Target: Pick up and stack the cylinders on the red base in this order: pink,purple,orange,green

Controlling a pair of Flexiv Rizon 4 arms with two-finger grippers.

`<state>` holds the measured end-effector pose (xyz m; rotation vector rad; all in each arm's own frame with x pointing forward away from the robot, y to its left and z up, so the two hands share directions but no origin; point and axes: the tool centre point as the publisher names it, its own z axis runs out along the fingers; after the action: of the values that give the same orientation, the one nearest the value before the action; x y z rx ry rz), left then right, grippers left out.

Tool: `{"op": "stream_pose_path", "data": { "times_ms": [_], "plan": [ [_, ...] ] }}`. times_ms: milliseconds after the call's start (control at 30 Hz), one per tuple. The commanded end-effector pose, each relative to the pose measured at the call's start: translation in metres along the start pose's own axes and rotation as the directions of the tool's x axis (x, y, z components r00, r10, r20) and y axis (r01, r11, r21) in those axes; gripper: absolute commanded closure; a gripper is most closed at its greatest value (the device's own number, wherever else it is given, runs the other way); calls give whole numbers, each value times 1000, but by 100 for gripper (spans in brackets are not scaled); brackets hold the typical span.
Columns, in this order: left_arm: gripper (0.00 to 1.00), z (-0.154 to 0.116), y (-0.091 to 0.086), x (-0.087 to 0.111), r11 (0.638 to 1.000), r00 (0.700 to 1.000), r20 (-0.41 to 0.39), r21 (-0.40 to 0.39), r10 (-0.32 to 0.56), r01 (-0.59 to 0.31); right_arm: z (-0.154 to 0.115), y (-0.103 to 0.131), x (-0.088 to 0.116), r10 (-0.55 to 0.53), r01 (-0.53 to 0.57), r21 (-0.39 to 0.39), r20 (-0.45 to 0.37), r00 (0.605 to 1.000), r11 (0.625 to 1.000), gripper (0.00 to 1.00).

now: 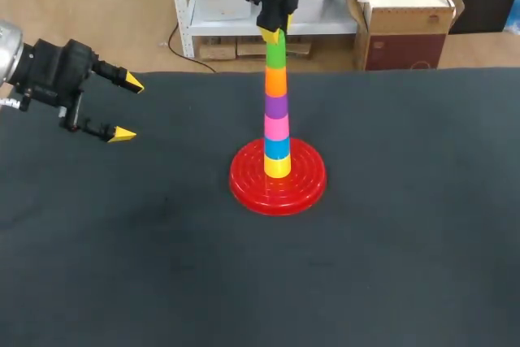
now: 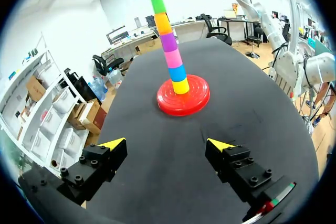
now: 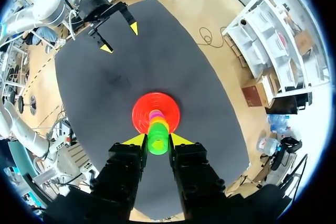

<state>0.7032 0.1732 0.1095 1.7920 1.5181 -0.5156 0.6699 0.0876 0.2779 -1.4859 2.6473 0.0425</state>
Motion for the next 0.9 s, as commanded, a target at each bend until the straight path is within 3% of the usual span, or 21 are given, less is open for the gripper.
{"op": "stream_pose_path", "data": {
  "times_ms": [33, 433, 533, 900],
  "plan": [
    [0, 0, -2, 1, 1000, 1000, 2, -5, 3, -3, 2, 3, -2, -1, 1, -15, -8, 1000, 1000, 100],
    [0, 0, -2, 1, 1000, 1000, 2, -5, 3, -3, 8, 15, 8, 15, -16, -45, -36, 999, 999, 100],
    [0, 0, -2, 1, 1000, 1000, 2, -5, 3, -3, 8, 15, 10, 12, -15, -33, -84, 996, 999, 100],
    [0, 0, -2, 1, 1000, 1000, 2, -5, 3, -3, 2, 7, 6, 13, -12, 16, -91, 996, 1000, 100]
  ]
}}
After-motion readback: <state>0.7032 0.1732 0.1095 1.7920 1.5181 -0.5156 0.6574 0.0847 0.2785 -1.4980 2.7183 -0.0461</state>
